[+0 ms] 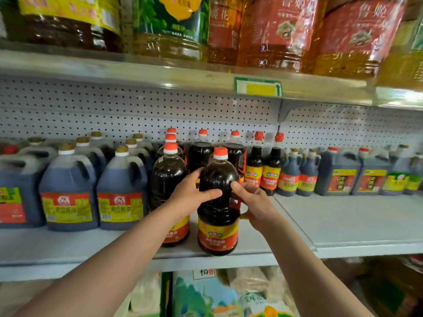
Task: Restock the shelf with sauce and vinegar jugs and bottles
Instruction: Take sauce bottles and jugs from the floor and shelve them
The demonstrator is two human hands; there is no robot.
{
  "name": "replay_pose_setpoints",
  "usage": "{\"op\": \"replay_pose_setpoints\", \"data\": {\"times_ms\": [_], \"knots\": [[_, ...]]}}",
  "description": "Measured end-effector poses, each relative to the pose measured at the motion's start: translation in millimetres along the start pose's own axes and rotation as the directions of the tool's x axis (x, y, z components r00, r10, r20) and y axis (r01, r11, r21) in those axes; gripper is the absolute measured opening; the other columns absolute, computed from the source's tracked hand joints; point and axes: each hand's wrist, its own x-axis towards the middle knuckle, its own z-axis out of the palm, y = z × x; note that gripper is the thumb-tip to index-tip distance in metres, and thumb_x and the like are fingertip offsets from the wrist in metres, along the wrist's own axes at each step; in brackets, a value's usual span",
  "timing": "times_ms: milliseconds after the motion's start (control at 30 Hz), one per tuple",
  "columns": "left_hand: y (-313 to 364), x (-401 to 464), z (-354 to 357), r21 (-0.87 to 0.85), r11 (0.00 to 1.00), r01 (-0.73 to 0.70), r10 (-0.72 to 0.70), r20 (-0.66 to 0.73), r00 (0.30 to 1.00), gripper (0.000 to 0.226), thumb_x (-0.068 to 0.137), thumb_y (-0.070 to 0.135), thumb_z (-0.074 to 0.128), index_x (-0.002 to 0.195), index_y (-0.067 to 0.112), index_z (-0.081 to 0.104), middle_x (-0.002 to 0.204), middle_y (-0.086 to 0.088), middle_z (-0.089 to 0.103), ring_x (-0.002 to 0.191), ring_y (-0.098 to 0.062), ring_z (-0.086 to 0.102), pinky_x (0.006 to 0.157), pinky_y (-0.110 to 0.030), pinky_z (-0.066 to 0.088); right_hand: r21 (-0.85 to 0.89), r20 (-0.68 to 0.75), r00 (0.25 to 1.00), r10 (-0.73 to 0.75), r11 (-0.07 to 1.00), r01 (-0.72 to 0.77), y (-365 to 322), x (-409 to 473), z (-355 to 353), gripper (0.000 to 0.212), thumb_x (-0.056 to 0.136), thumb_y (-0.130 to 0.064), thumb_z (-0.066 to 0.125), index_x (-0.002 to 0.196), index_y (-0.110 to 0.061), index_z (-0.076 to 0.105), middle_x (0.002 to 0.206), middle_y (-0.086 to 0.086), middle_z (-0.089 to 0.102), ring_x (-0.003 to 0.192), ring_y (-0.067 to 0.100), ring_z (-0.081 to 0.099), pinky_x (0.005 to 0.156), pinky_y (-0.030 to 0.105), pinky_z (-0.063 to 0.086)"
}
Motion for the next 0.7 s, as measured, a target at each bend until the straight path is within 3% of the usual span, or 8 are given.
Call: {"op": "replay_pose_setpoints", "data": {"times_ms": [100,267,333,400,533,700], "knots": [[0.5,9.3,8.7,0.035,0.999,-0.034,0.035,-0.014,0.999,0.083,0.074,0.038,0.085,0.146,0.031,0.044,0.139,0.004,0.058,0.129,-0.018,0.053,0.109,-0.045,0.043,0.009,0.019,1.0,0.017,1.0,-0.017,6.7,11.9,-8.6,0.062,0.071,-0.06,0.076,0.112,-0.014,0.068,0.114,-0.003,0.075,0.117,0.02,0.064,0.096,0.065,0.049],[14.3,18.1,12.2,0.148,0.981,-0.123,0.119,0.038,0.992,0.112,0.074,0.033,0.086,0.156,0.045,0.011,0.159,0.009,0.034,0.143,-0.014,0.036,0.116,-0.044,0.036,-0.003,0.044,0.999,0.017,1.0,-0.017,17.8,18.2,-18.8,0.066,0.074,-0.065,0.075,0.118,-0.018,0.063,0.119,-0.003,0.072,0.121,0.022,0.062,0.098,0.062,0.049],[20.0,20.8,7.9,0.182,0.968,-0.172,0.157,0.093,0.983,0.117,0.071,0.03,0.088,0.156,0.045,0.009,0.159,0.011,0.031,0.143,-0.011,0.035,0.117,-0.042,0.034,0.012,0.105,0.993,-0.058,0.998,0.057,28.7,16.3,-21.9,0.059,0.079,-0.054,0.077,0.125,-0.023,0.059,0.123,-0.003,0.07,0.121,0.024,0.063,0.095,0.05,0.055],[24.0,22.7,4.3,0.237,0.949,-0.207,0.183,0.122,0.976,0.12,0.069,0.03,0.089,0.156,0.043,0.007,0.159,0.012,0.03,0.144,-0.009,0.034,0.118,-0.039,0.032,0.021,0.179,0.97,-0.164,0.986,0.163,42.9,11.3,-25.8,0.06,0.084,-0.031,0.077,0.138,-0.024,0.052,0.134,0.001,0.065,0.127,0.024,0.059,0.097,0.043,0.055],[25.5,25.1,4.4,0.309,0.929,-0.205,0.157,0.176,0.972,0.132,0.063,0.038,0.091,0.155,0.045,-0.003,0.162,0.012,0.026,0.146,-0.012,0.03,0.12,-0.041,0.029,-0.051,0.193,0.959,-0.206,0.974,0.219,77.4,1.8,-27.6,0.087,0.079,-0.008,0.084,0.149,-0.032,0.039,0.145,-0.005,0.055,0.135,0.018,0.051,0.108,0.046,0.048],[28.6,29.9,6.0,0.436,0.862,-0.259,0.214,0.15,0.965,0.142,0.06,0.043,0.092,0.143,0.059,-0.022,0.166,0.006,0.013,0.148,-0.019,0.024,0.107,-0.03,0.024,-0.03,0.167,0.967,-0.192,0.979,0.199,106.6,5.7,-24.5,0.087,0.075,-0.004,0.084,0.148,-0.023,0.04,0.138,0.005,0.061,0.13,0.025,0.057,0.105,0.055,0.048]]}}
